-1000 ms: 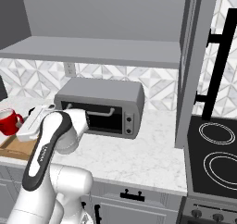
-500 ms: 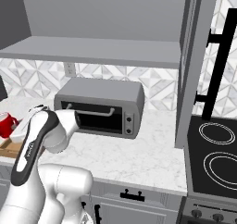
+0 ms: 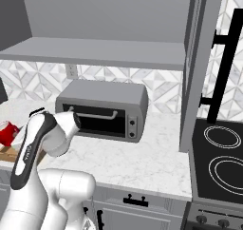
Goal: Pick the kettle from the counter and place it on the tray. Then pick the mug from the cabinet and place it on the tray. Then close the cabinet doors.
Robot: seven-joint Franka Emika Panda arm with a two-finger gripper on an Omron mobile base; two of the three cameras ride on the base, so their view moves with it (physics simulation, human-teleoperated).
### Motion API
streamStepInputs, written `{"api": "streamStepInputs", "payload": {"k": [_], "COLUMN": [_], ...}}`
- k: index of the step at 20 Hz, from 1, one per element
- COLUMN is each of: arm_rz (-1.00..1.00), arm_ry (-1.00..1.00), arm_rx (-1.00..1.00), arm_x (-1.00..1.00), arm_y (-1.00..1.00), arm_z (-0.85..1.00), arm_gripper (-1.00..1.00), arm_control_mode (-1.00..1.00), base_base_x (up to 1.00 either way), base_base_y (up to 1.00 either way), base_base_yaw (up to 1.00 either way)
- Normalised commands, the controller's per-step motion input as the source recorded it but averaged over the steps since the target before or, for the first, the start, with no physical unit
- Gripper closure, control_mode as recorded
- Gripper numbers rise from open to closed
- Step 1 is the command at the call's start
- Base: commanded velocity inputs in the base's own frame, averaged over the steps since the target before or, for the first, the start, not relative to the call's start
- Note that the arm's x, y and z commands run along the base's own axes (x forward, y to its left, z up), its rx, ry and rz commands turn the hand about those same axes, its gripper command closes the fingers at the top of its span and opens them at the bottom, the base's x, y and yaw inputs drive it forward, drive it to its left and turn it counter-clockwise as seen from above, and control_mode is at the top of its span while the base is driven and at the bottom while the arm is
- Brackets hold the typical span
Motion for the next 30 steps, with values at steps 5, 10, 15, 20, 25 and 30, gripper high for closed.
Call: {"api": "streamStepInputs", "payload": {"k": [5, 10, 15, 20, 25, 30], "arm_rz": [0.00, 0.00, 0.00, 0.00, 0.00, 0.00], "arm_ry": [-0.04, -0.08, -0.12, -0.07, -0.02, 0.00], "arm_rx": [0.00, 0.04, 0.07, 0.07, 0.16, 0.16], "arm_x": [0.25, 0.16, 0.06, 0.13, 0.12, 0.03], "arm_y": [0.00, -0.01, 0.00, 0.01, 0.09, 0.19], "arm_z": [-0.77, -0.85, -0.83, -0.69, -0.61, -0.68], "arm_gripper": [1.00, 1.00, 1.00, 1.00, 1.00, 1.00], "arm_control_mode": [-1.00, -1.00, -1.00, -1.00, -1.00, -1.00], "base_base_x": [0.00, 0.00, 0.00, 0.00, 0.00, 0.00], "base_base_y": [0.00, 0.00, 0.00, 0.00, 0.00, 0.00], "base_base_yaw": [0.00, 0.00, 0.00, 0.00, 0.00, 0.00]}}
